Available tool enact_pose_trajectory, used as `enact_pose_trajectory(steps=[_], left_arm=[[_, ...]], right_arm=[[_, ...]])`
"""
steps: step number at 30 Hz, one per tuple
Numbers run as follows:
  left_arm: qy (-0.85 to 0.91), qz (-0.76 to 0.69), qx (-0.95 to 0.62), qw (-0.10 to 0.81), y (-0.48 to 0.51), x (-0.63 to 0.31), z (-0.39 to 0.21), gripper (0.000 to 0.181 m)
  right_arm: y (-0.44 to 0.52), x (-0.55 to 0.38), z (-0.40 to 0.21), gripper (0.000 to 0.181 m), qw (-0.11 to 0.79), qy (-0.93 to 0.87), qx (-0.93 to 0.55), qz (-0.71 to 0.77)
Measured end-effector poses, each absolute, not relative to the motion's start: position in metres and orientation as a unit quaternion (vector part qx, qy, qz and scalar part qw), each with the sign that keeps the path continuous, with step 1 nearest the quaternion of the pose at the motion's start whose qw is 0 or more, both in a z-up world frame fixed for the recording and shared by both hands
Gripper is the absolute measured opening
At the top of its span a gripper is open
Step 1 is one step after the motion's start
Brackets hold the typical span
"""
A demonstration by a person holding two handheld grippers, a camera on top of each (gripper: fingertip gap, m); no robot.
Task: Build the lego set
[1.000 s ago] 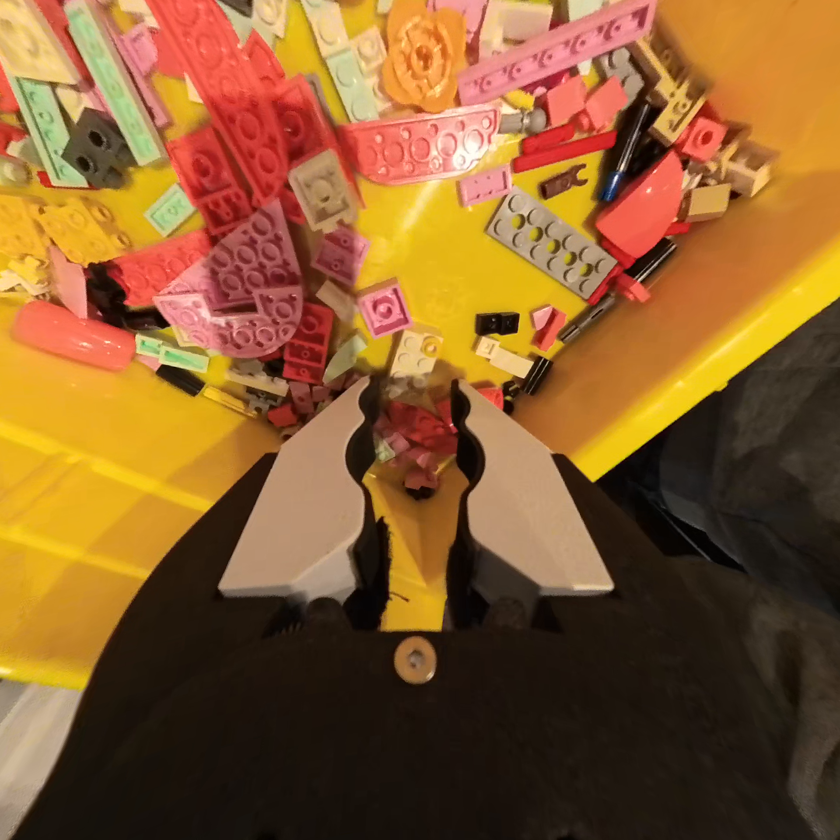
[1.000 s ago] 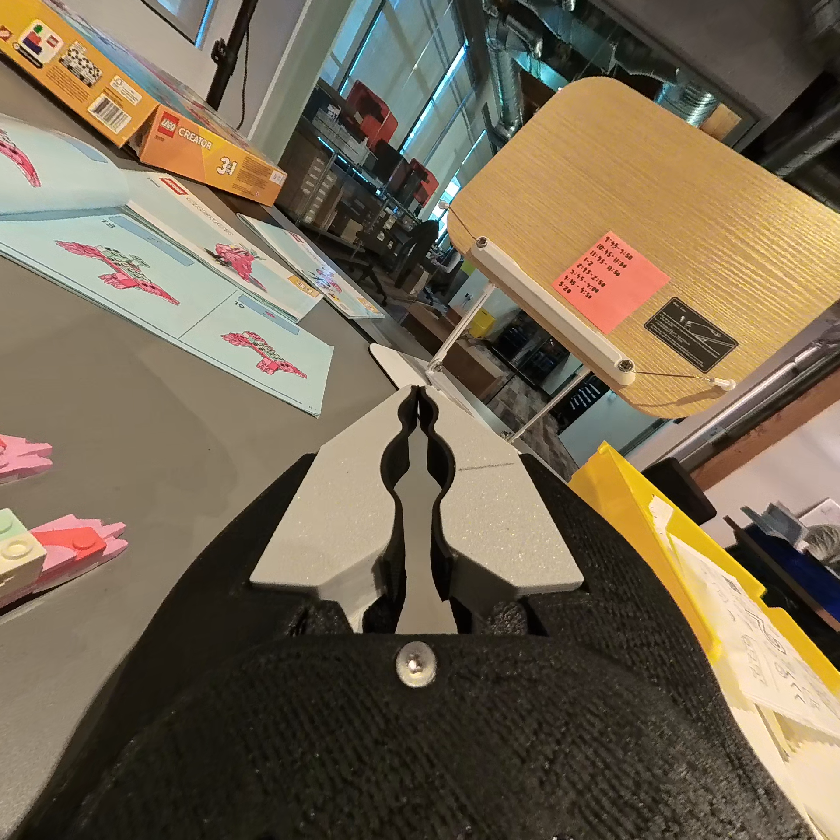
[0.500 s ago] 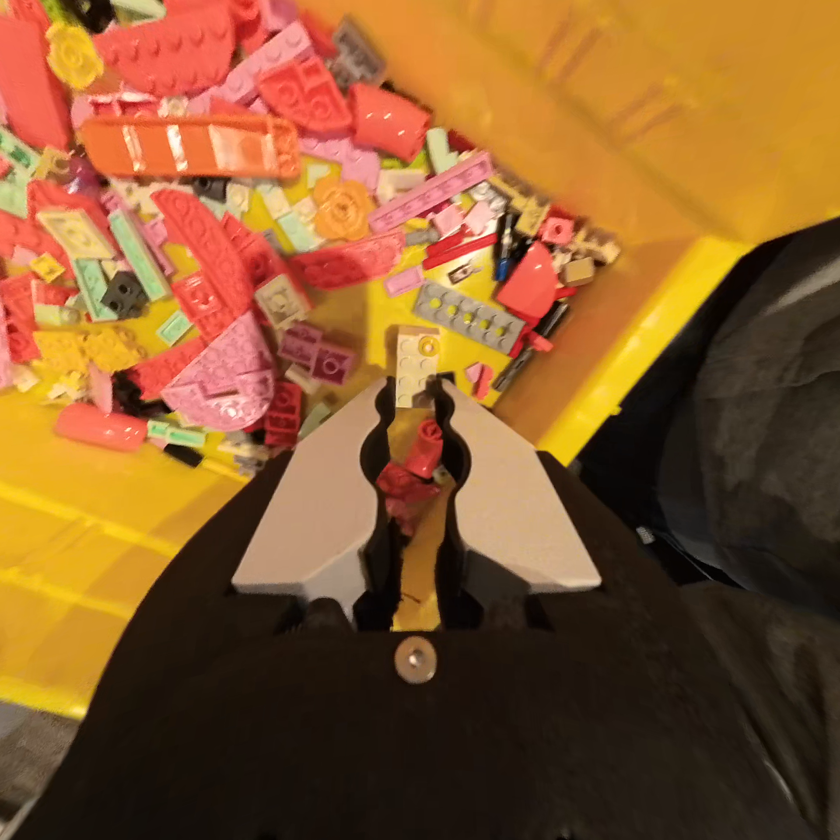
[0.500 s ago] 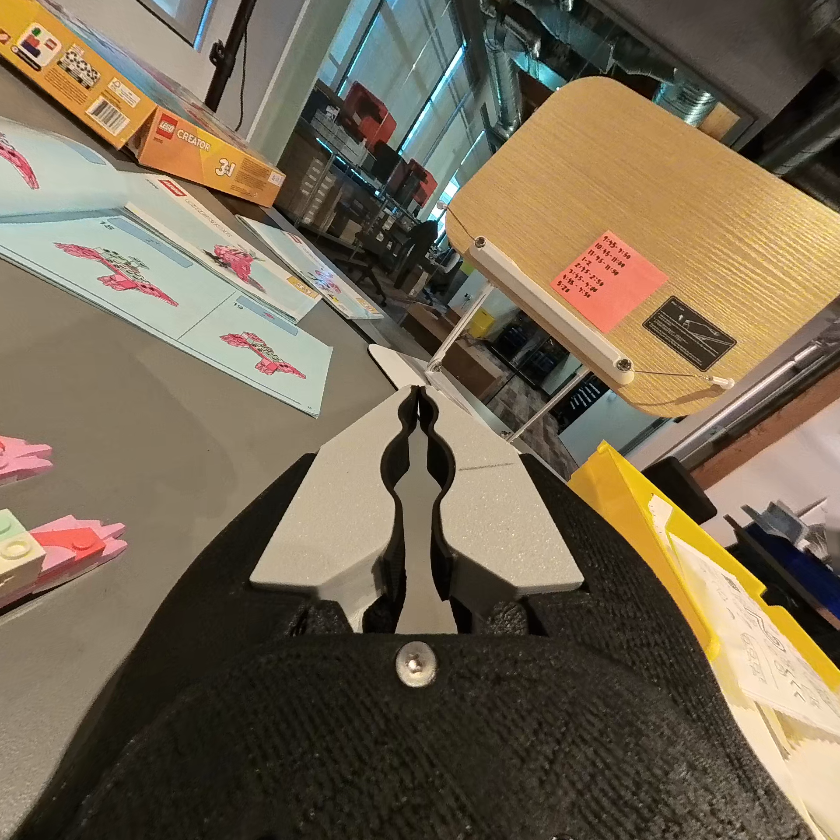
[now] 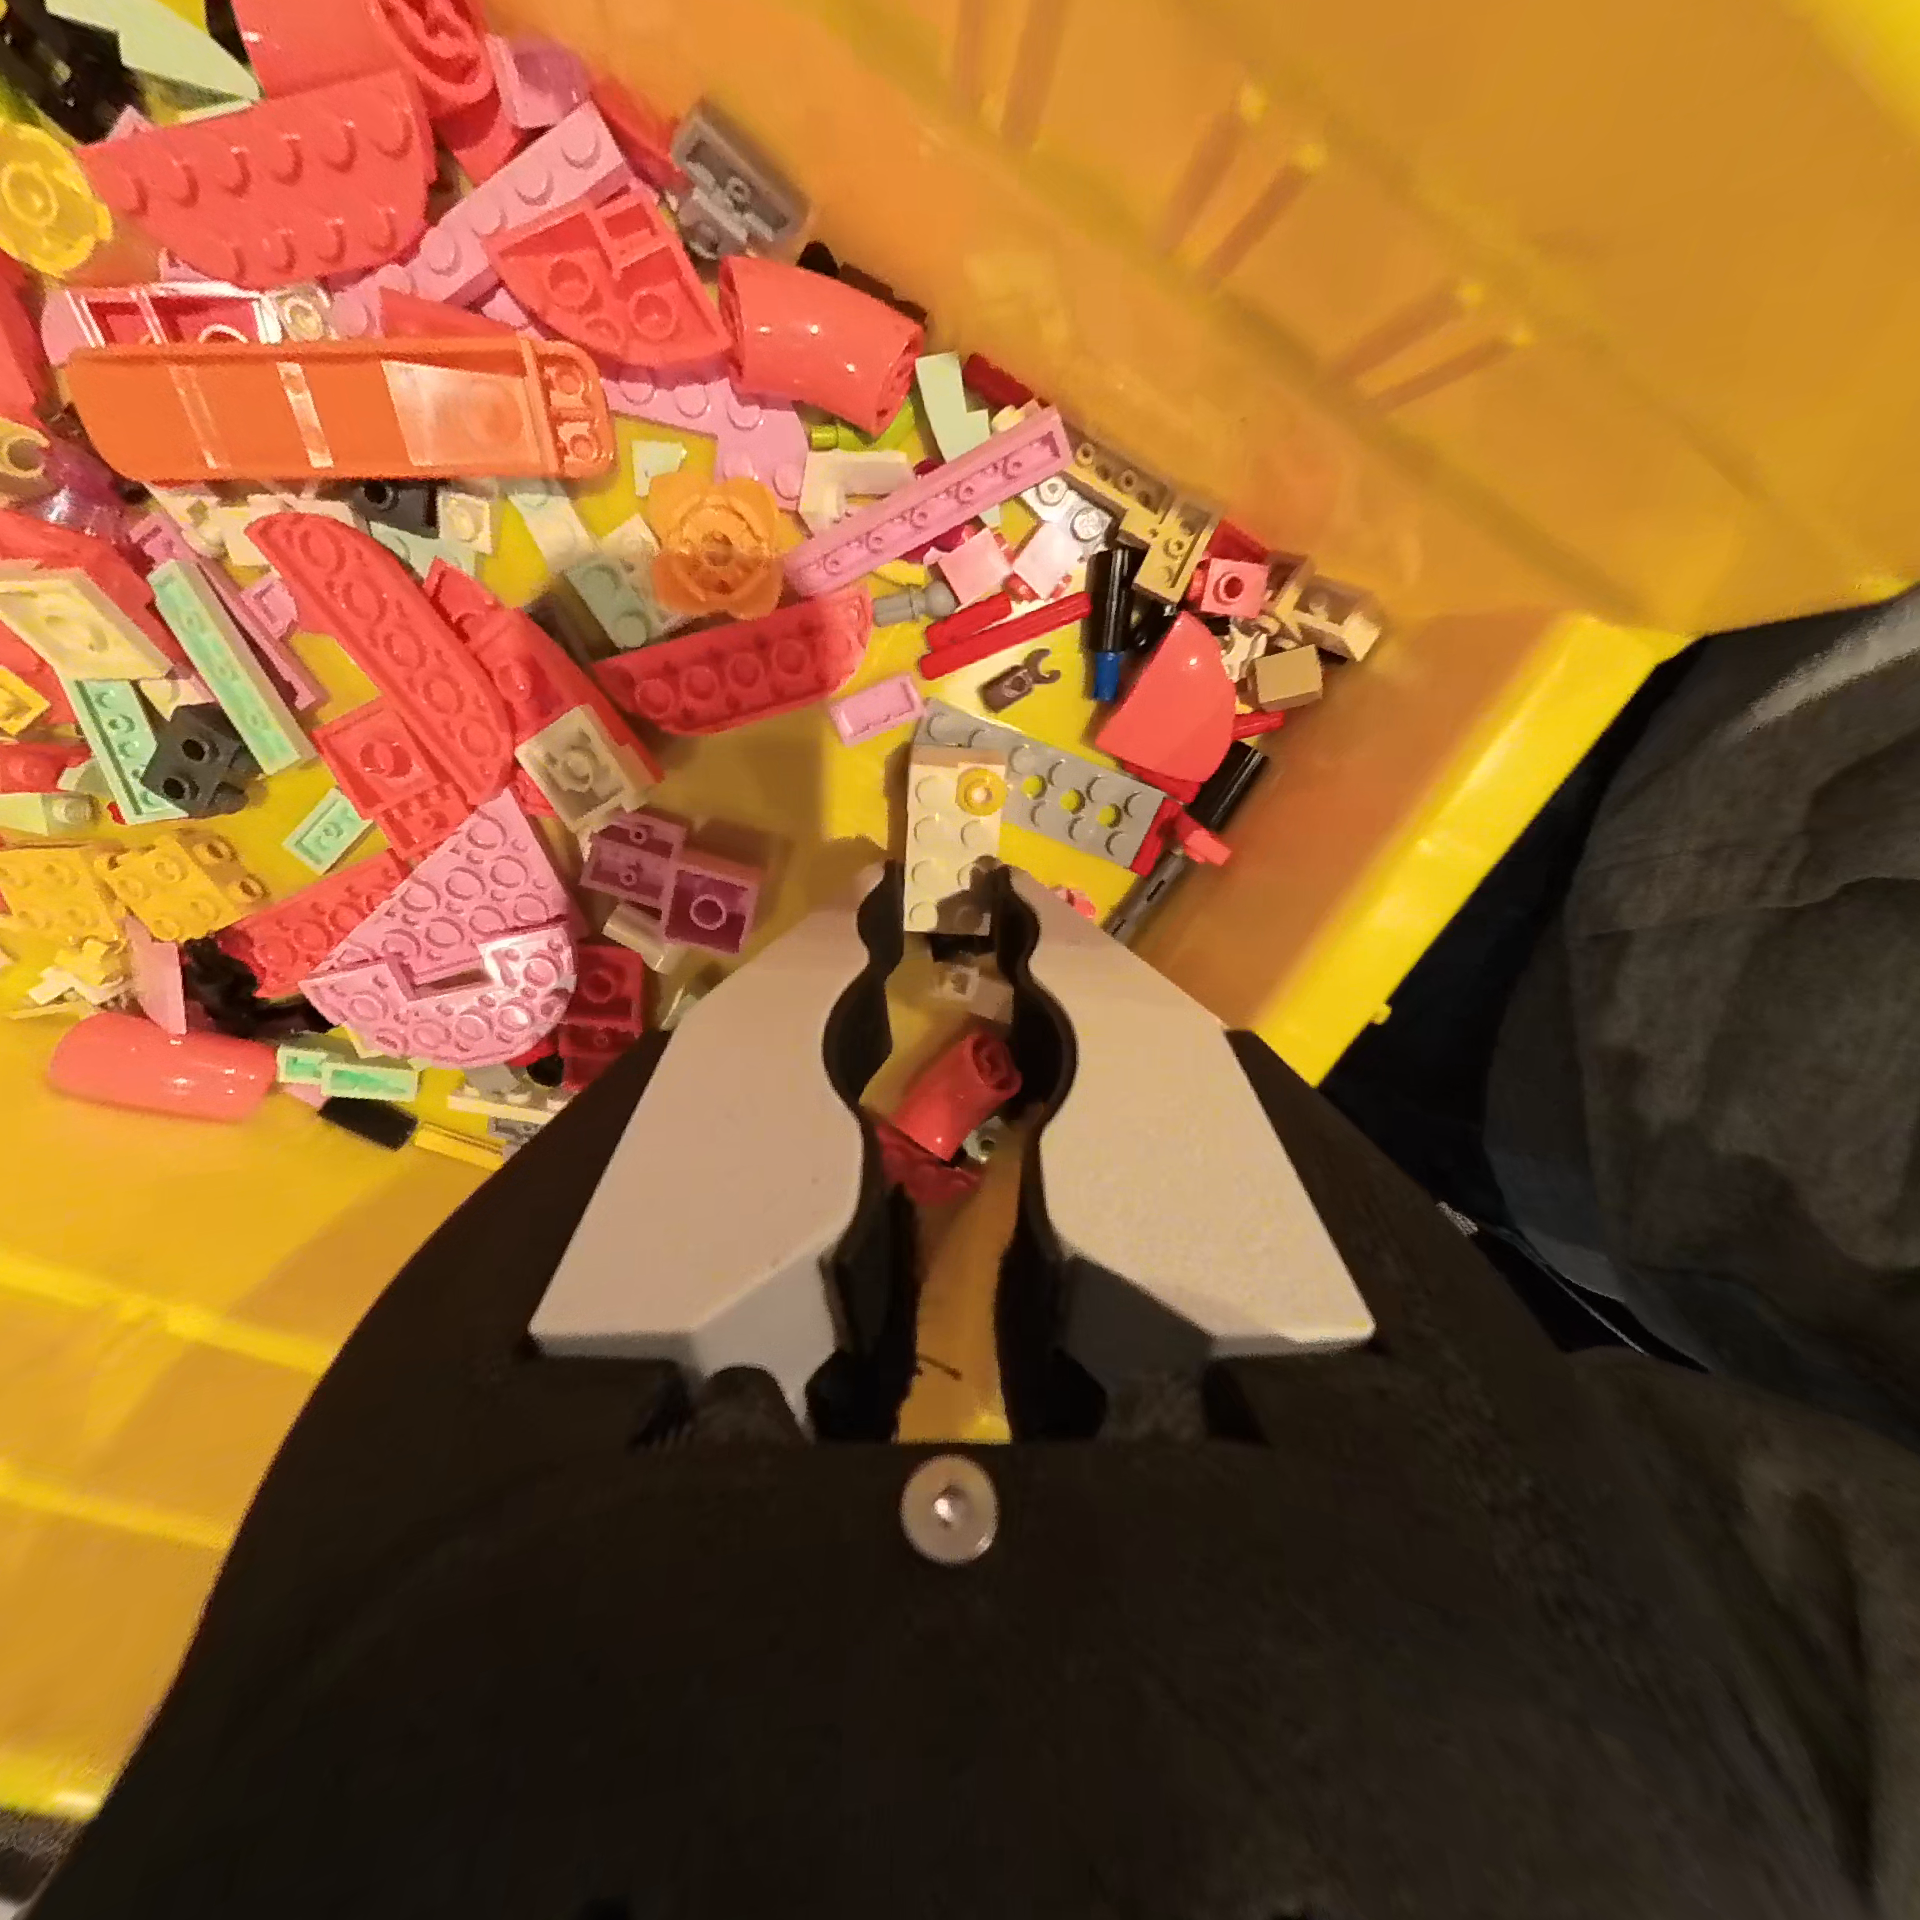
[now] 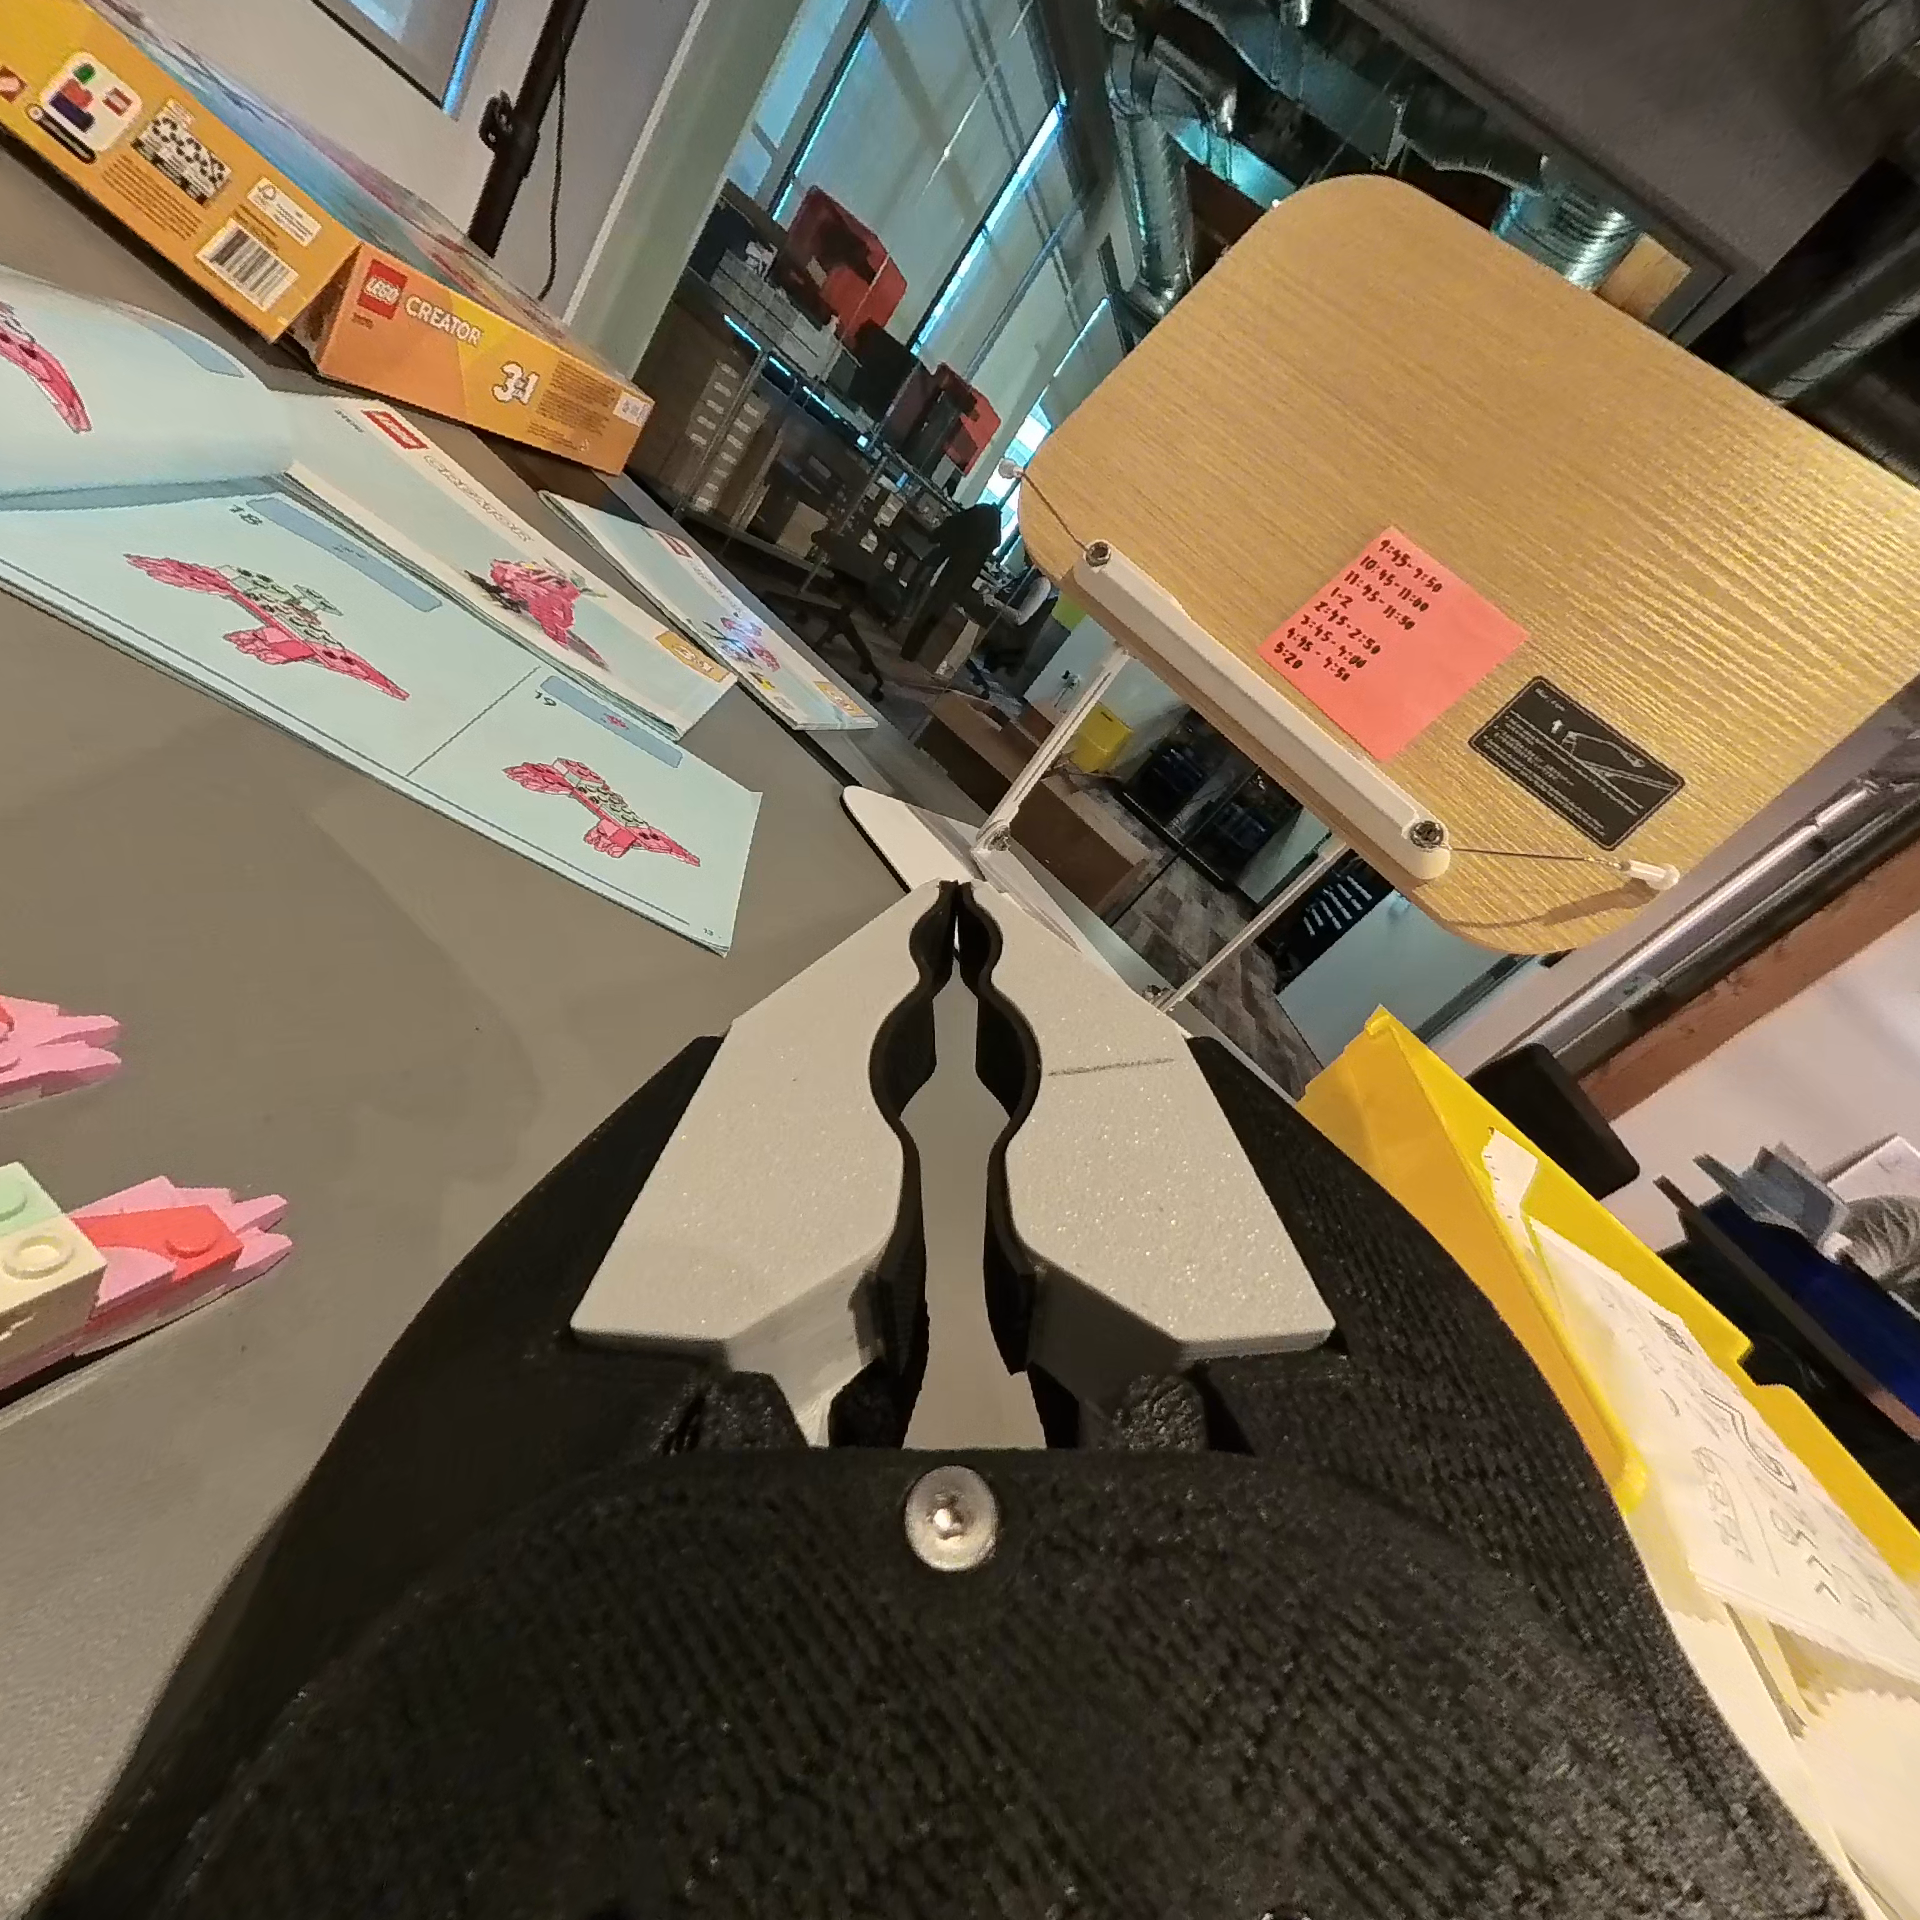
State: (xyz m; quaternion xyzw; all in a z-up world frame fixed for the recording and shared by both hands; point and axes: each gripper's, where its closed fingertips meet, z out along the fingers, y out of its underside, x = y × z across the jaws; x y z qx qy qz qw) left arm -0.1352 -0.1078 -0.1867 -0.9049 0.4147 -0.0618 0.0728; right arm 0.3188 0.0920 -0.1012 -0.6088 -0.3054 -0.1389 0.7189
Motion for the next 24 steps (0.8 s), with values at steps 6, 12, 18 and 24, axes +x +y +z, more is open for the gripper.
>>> enact_pose_trajectory(steps=[6,12,18,24], left_arm=[[0.411,-0.064,-0.907,0.07,-0.1072,-0.1353,-0.191,0.017],[0.413,-0.067,-0.906,0.067,-0.1081,-0.134,-0.1916,0.016],[0.414,-0.068,-0.905,0.065,-0.1081,-0.1325,-0.1918,0.017],[0.416,-0.066,-0.905,0.066,-0.108,-0.1318,-0.1919,0.016]], right_arm=[[0.0921,0.3185,-0.1018,0.0,0.718,-0.307,-0.609,-0.14],[0.0923,0.3179,-0.1024,0.0,0.716,-0.309,-0.609,-0.141],[0.0924,0.3178,-0.1028,0.0,0.716,-0.31,-0.609,-0.142],[0.0925,0.3178,-0.1029,0.0,0.716,-0.31,-0.609,-0.142]])
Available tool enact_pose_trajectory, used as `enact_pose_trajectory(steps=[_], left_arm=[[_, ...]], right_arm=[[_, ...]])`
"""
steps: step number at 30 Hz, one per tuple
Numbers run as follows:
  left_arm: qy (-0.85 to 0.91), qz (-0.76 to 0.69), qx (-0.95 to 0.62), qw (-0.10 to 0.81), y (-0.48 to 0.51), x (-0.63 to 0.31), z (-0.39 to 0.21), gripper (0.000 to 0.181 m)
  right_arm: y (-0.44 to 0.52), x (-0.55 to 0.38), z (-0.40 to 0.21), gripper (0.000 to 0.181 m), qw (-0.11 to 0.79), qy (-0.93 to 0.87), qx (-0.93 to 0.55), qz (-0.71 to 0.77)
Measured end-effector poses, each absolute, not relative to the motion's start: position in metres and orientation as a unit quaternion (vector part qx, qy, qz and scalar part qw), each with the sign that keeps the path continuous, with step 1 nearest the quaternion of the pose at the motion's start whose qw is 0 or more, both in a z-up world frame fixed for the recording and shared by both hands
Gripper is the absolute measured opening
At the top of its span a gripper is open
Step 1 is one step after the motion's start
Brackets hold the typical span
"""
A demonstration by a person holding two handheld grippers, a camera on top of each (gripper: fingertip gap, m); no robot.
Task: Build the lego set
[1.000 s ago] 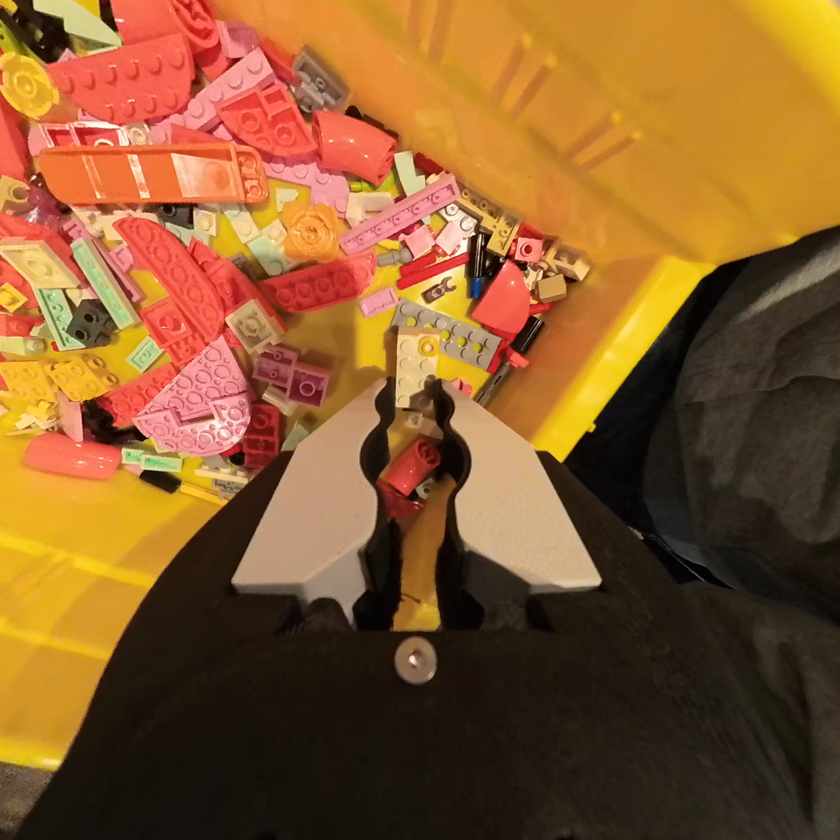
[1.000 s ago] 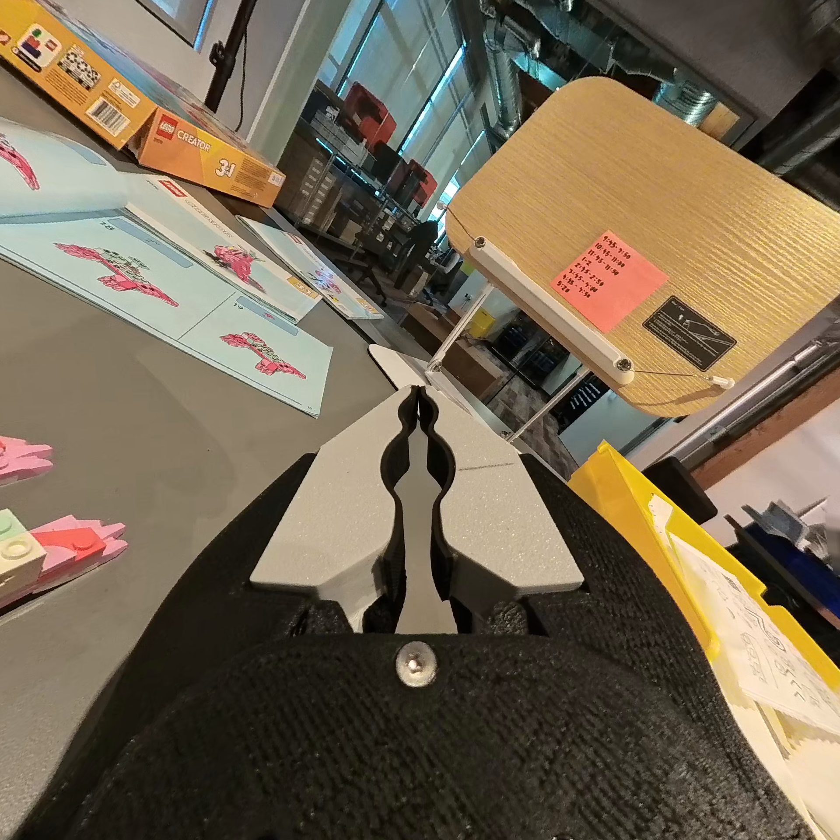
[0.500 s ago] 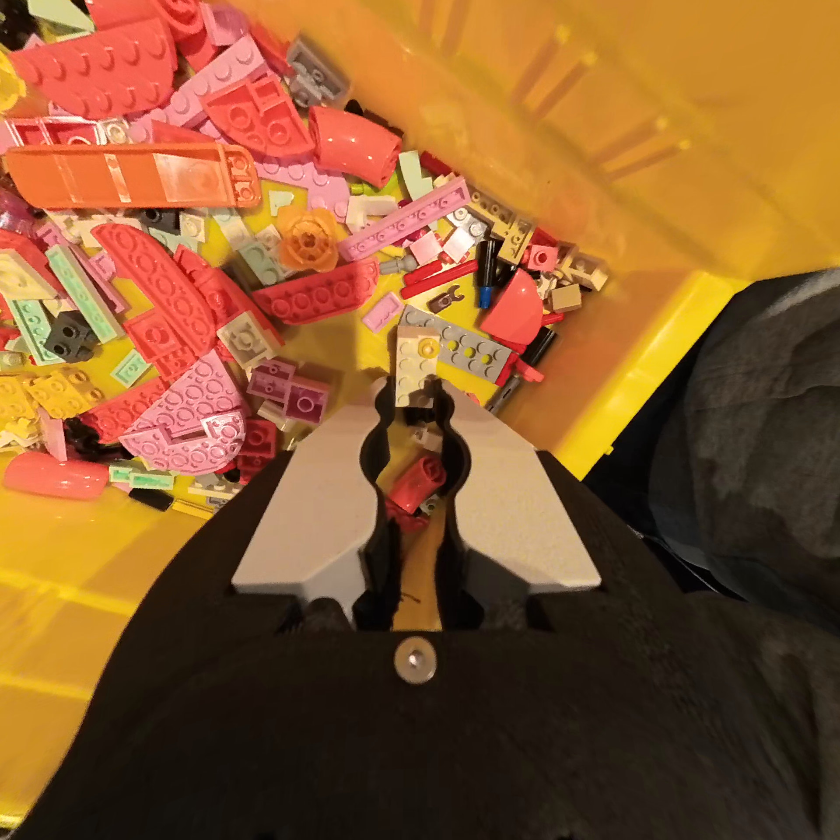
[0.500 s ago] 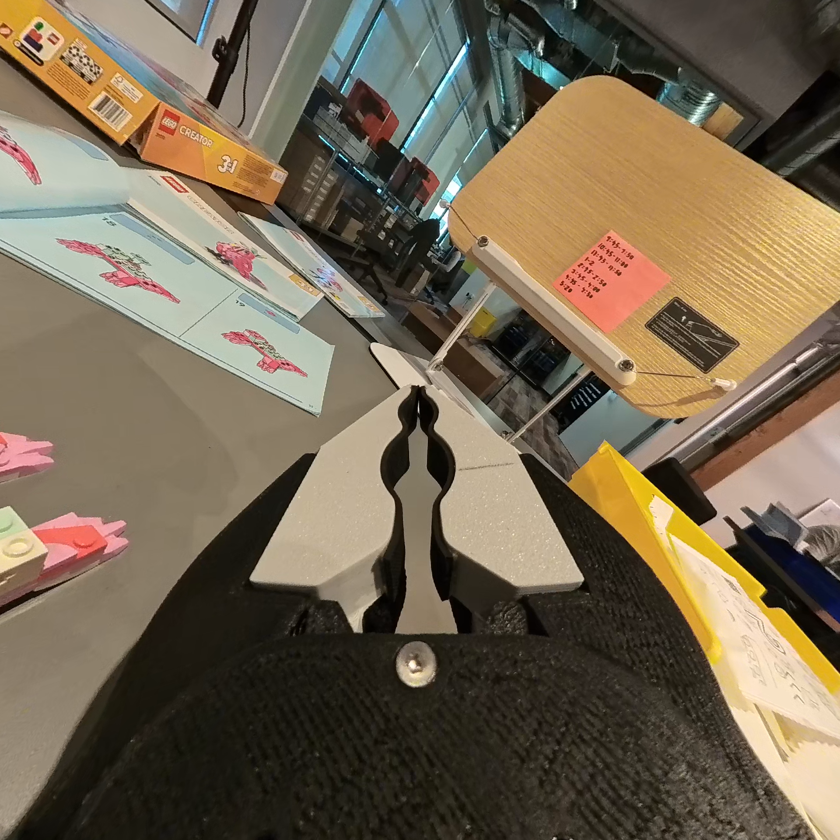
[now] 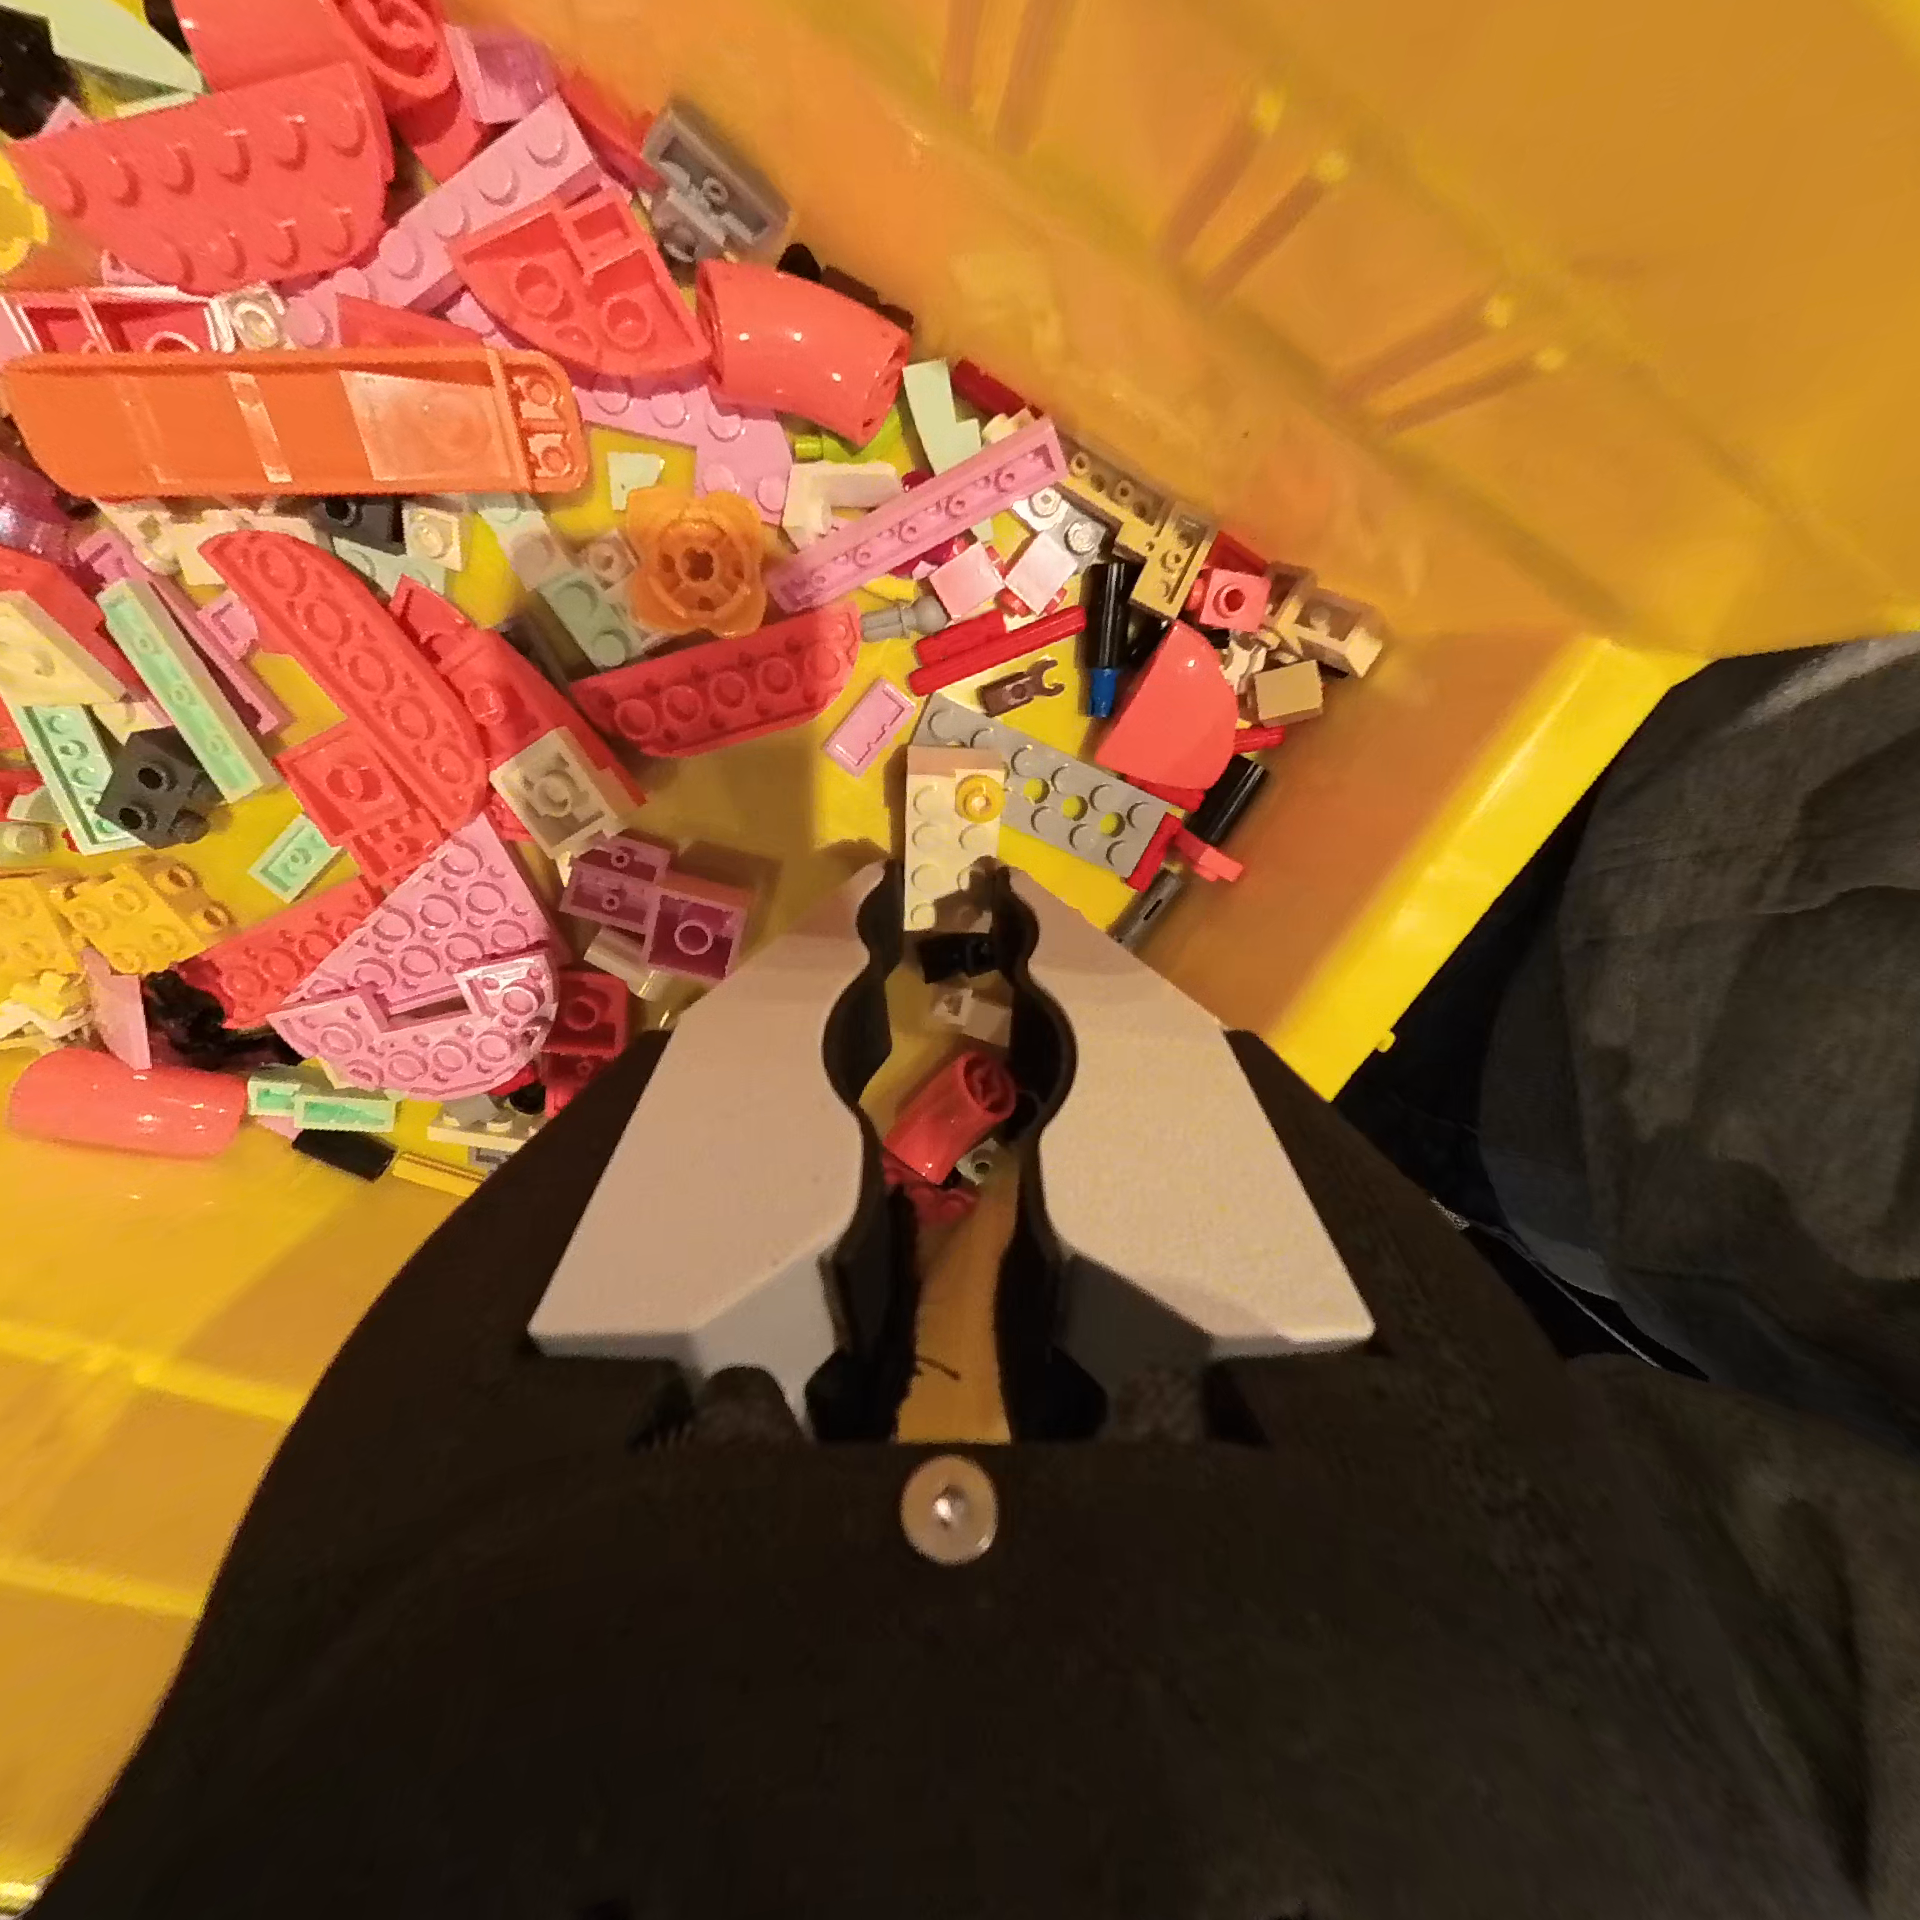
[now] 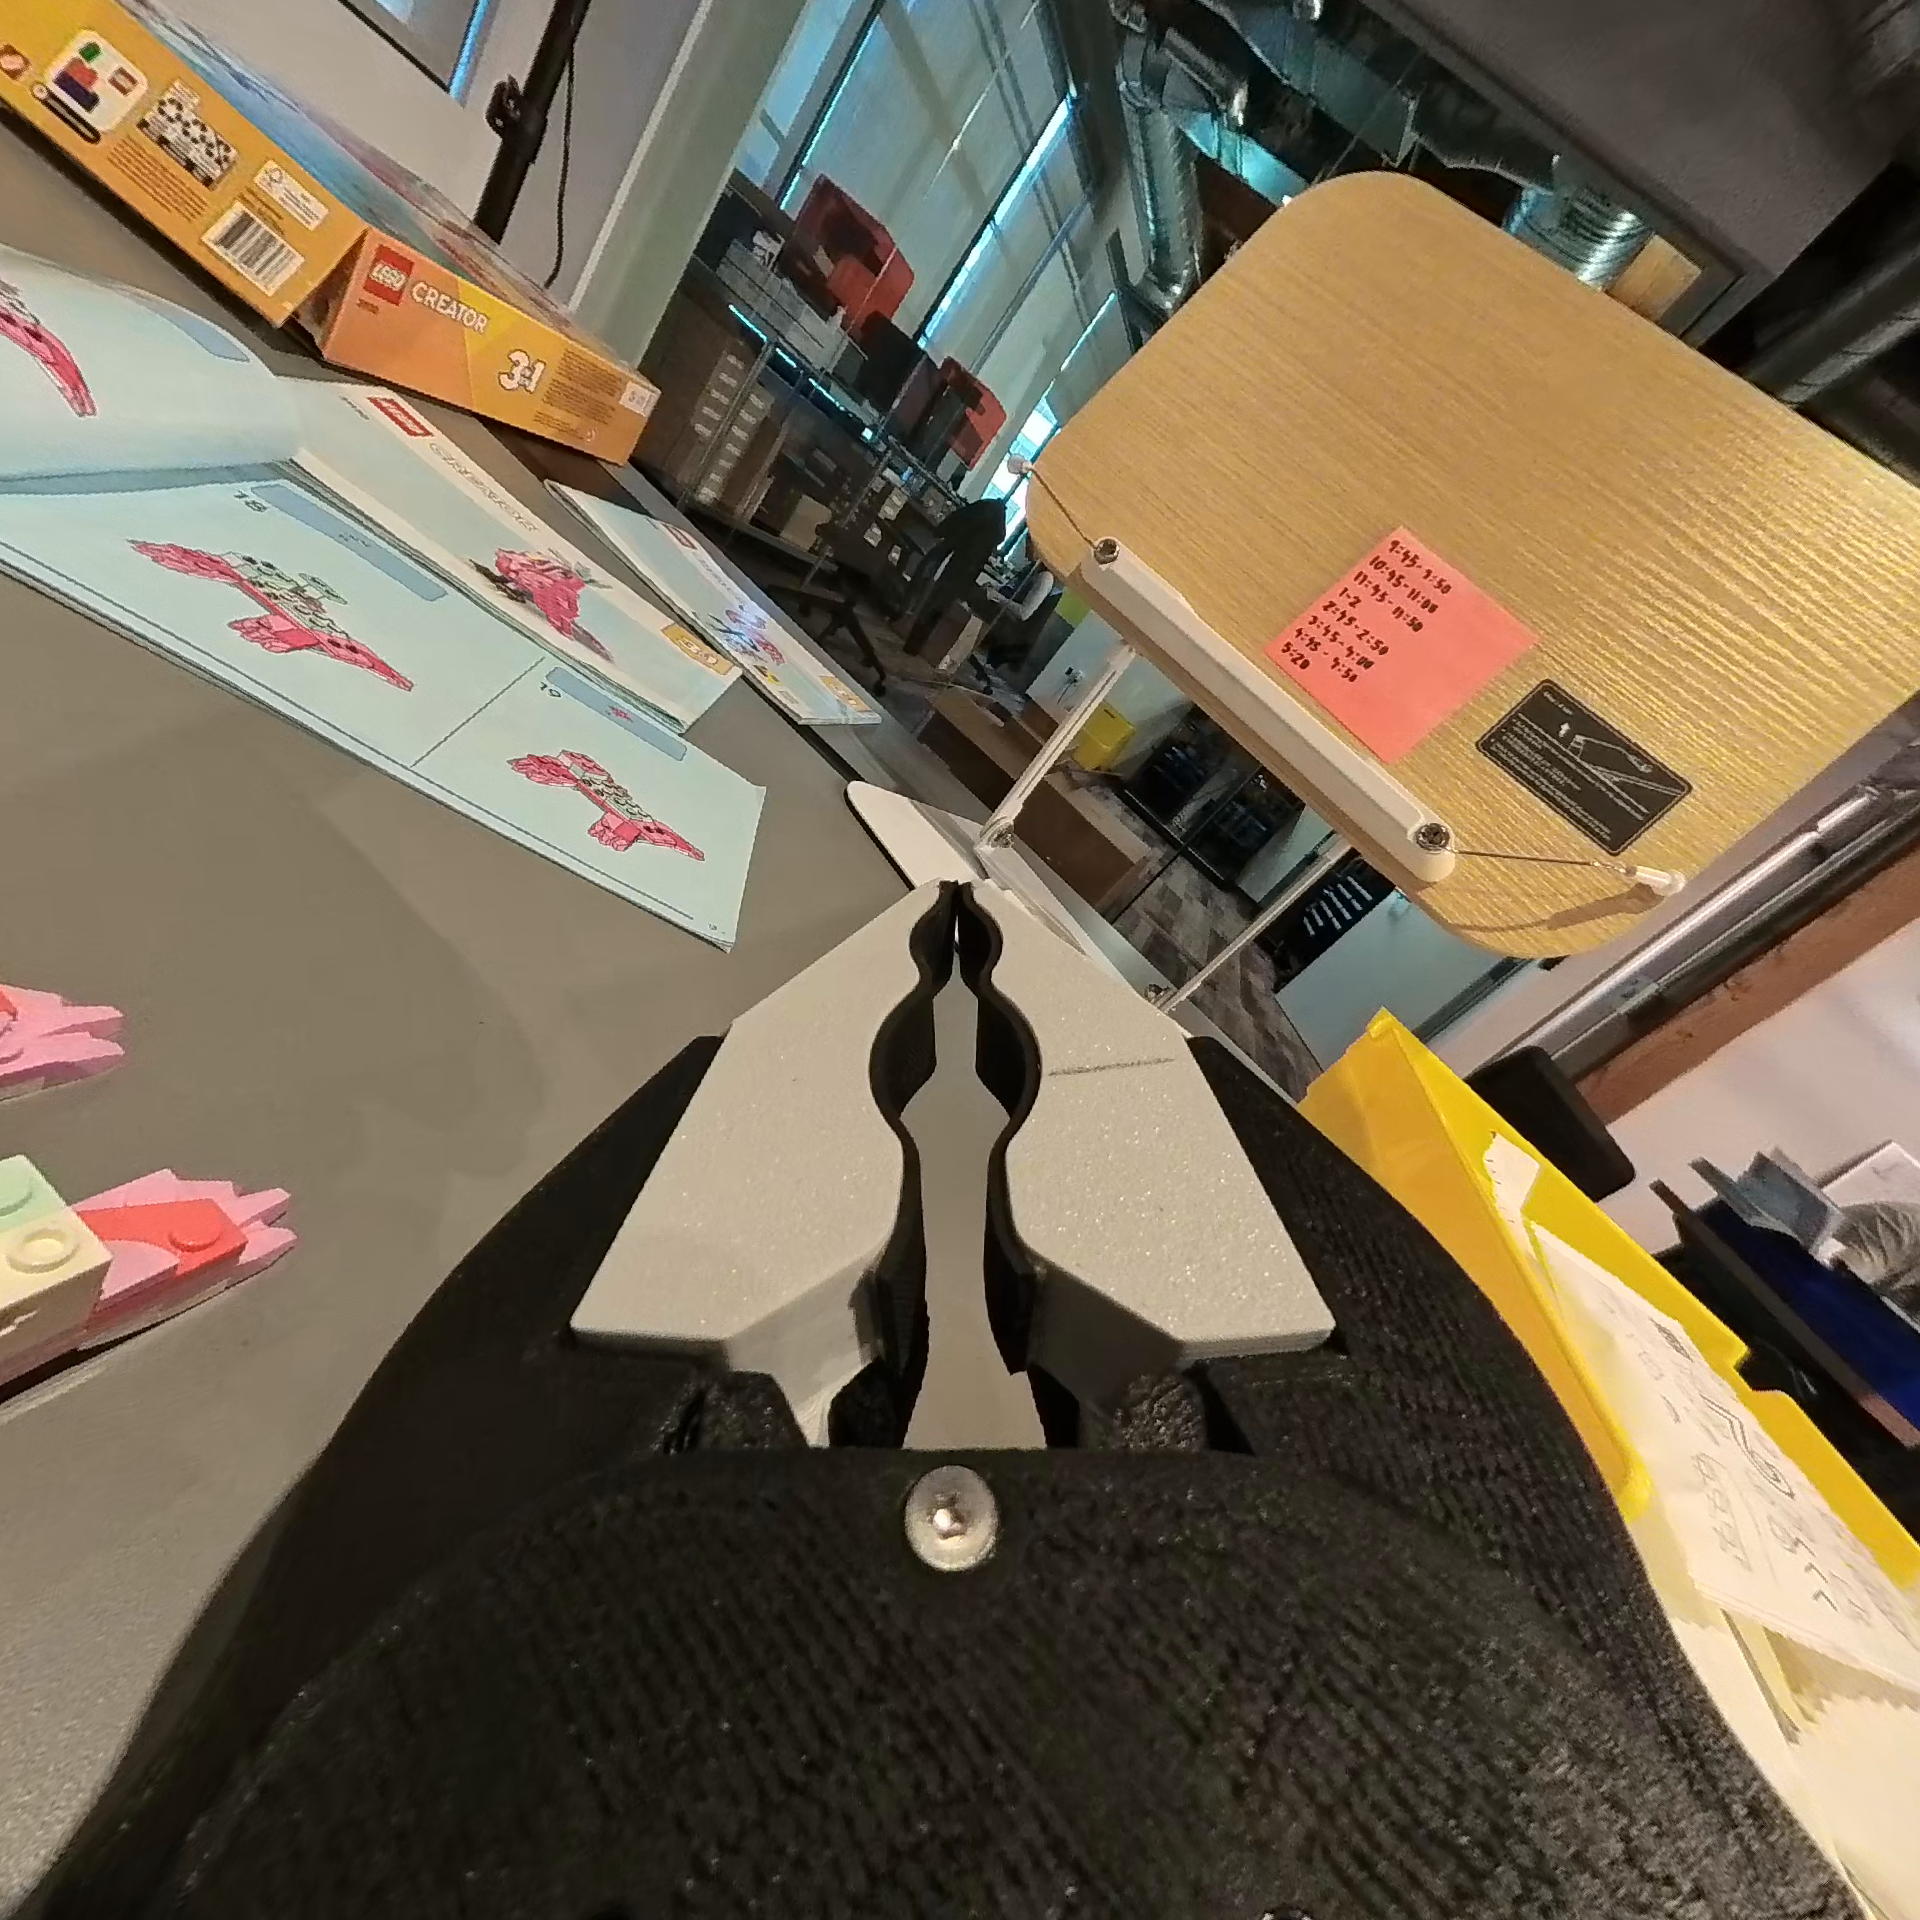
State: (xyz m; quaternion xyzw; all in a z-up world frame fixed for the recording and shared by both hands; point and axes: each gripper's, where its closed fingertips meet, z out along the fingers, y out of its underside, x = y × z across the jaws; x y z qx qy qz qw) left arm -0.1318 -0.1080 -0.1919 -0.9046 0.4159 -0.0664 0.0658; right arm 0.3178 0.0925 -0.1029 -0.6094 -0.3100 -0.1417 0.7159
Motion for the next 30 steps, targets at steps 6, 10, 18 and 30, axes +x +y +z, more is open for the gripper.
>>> enact_pose_trajectory(steps=[6,10,18,30], left_arm=[[0.406,-0.078,-0.908,0.065,-0.11,-0.129,-0.192,0.017],[0.403,-0.077,-0.909,0.067,-0.111,-0.129,-0.192,0.024],[0.353,-0.092,-0.914,0.178,-0.085,-0.148,-0.136,0.04],[0.205,-0.06,-0.958,0.193,0.015,-0.21,-0.101,0.035]], right_arm=[[0.092,0.318,-0.103,0.0,0.716,-0.31,-0.609,-0.142],[0.093,0.318,-0.103,0.0,0.716,-0.31,-0.609,-0.141],[0.092,0.318,-0.102,0.0,0.717,-0.308,-0.609,-0.141],[0.095,0.322,-0.102,0.0,0.717,-0.302,-0.611,-0.149]])
